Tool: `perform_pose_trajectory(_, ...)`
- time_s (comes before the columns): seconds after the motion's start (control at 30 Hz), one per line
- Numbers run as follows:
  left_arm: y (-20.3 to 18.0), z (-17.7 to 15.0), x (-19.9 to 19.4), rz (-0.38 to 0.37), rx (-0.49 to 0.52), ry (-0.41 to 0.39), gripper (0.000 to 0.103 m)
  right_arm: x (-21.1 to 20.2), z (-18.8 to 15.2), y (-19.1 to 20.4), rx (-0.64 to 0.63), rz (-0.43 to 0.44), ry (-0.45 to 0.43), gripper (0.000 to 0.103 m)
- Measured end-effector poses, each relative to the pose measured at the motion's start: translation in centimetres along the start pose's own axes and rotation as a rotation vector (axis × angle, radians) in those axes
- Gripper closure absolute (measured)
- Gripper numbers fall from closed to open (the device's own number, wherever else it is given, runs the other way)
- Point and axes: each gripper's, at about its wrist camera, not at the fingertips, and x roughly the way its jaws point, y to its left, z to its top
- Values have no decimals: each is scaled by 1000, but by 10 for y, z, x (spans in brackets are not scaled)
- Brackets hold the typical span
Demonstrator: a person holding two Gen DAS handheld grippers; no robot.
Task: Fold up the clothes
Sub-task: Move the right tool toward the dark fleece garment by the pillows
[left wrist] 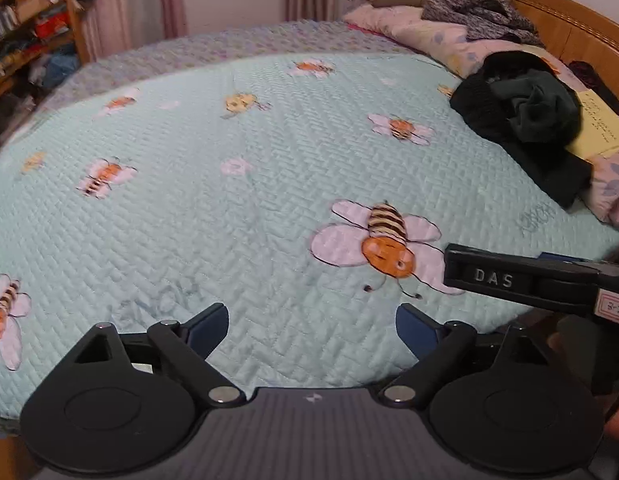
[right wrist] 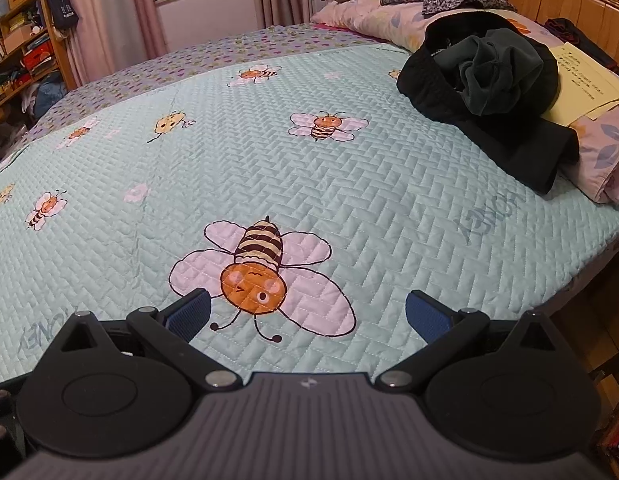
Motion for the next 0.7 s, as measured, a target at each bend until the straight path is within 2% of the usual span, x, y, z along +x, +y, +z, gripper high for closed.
perform_pose_trajectory(0.1, -2, -3, -2, 31, 2, 17, 14, 1, -1, -2, 2, 1, -8, 0)
perform_pose_trajectory(0.17, -2, -5, 6, 41, 3, 57, 14, 1, -2, -2, 5, 2, -4, 0)
perform_pose_trajectory(0.27, -22, 6, 17, 79, 20, 108, 14, 0, -2, 1, 5, 2, -2, 0)
perform_pose_trajectory(0.37, 3, -1, 7, 42, -39, 82, 12, 2, 0, 0, 8, 5, -2, 0)
perform_pose_trajectory(0.47, 17, 0, 11, 52, -46, 89, 5, 4, -2, -3, 12, 10, -3, 0)
perform_pose_trajectory(0.57, 28, 0, 14, 65, -49, 97, 3, 6, -3, -4, 16, 9, 2, 0)
perform_pose_trajectory(0.63, 27, -2, 21, 81, -41, 112, 1, 8, -4, -6, 21, 12, 5, 0)
perform_pose_trajectory(0.7, 27, -5, 35, 81, -45, 162, 1, 10, -4, -7, 24, 20, 3, 0)
